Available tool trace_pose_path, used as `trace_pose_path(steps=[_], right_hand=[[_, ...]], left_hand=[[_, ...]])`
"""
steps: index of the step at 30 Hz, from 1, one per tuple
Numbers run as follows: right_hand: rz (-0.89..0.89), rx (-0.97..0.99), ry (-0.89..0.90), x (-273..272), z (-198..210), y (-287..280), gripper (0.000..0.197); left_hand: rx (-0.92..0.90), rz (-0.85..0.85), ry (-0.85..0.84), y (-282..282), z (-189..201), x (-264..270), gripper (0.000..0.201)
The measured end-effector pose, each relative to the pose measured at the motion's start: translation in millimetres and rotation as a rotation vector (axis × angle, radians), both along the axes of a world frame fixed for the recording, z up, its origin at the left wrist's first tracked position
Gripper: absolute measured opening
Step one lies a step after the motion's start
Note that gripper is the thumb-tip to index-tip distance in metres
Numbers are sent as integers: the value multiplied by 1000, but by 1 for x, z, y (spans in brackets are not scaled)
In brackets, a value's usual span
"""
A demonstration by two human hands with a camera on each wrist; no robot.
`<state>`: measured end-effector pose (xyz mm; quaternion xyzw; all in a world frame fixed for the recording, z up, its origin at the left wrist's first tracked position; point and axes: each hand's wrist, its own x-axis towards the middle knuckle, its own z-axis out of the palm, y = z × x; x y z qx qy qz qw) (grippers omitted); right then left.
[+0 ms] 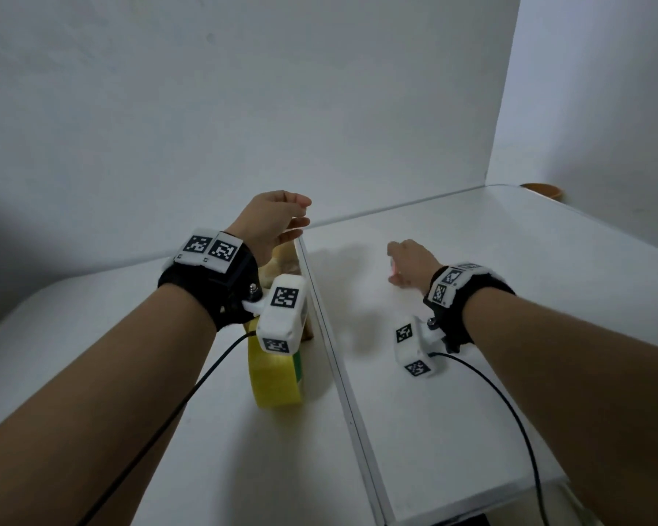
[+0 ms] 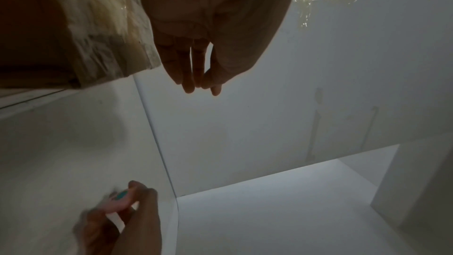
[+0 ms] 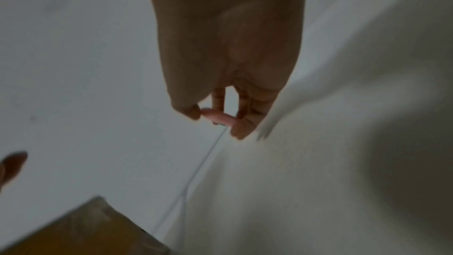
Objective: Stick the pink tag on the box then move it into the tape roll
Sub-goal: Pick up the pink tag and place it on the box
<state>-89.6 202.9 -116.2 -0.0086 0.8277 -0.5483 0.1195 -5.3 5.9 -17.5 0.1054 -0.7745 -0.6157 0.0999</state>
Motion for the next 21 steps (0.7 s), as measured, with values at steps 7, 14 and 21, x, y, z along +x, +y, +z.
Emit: trace_pose_path(steps=[7,14,21], right_hand=[[71,-700,-229,34,7,-4,13],[207,-746,-221,65,17,-20,36],[254,-457,138,94,47,-61,32]], left_hand=[[-22,-10,32,2,6,15,23],[-37,14,56,-8,6,52,22],[-139,126,50,-32,-4,96,13]])
